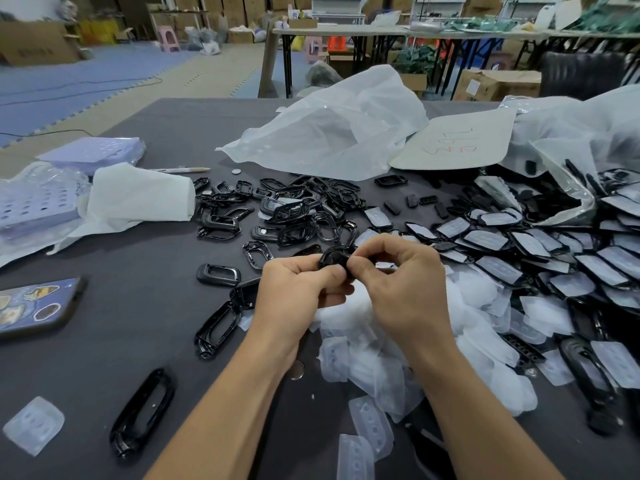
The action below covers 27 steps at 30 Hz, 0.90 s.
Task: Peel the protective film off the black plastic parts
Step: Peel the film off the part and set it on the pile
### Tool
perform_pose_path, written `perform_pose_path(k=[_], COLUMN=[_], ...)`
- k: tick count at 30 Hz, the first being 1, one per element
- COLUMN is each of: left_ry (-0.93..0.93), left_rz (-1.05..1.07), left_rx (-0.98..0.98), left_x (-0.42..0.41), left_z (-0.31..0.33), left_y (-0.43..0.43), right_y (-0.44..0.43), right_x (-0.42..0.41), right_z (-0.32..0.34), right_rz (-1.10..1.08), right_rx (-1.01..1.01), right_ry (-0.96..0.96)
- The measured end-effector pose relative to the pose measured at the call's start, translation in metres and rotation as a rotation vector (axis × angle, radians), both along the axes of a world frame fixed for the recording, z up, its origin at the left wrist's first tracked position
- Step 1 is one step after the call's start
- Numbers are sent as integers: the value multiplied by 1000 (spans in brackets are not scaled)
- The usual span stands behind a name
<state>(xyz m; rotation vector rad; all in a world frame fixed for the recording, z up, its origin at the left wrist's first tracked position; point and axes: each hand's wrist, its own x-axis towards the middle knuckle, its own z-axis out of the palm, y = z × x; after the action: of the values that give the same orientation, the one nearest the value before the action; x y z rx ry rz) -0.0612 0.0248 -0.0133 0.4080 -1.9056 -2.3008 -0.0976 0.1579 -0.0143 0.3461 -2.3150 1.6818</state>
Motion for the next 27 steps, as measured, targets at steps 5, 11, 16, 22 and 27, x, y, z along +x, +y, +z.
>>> perform_pose_path(k=[5,11,16,22,27], left_ry=[-20,-12,35,-18,32], left_rz=[4,-17,-44,-60,64], left_rx=[-154,-300,-339,-235,-328], left_x=[1,1,1,1,1], left_z=[2,0,-2,-2,-3], left_y=[-5,-8,-13,-14,-9], right_y=[-2,0,10,3,3], right_x=[4,0,-9,0,-1], right_z=[-2,-2,0,-3,1], right_rz=[15,87,178,73,48], right_rx=[217,266,200,217,208], right_ry=[130,74,-82,52,32])
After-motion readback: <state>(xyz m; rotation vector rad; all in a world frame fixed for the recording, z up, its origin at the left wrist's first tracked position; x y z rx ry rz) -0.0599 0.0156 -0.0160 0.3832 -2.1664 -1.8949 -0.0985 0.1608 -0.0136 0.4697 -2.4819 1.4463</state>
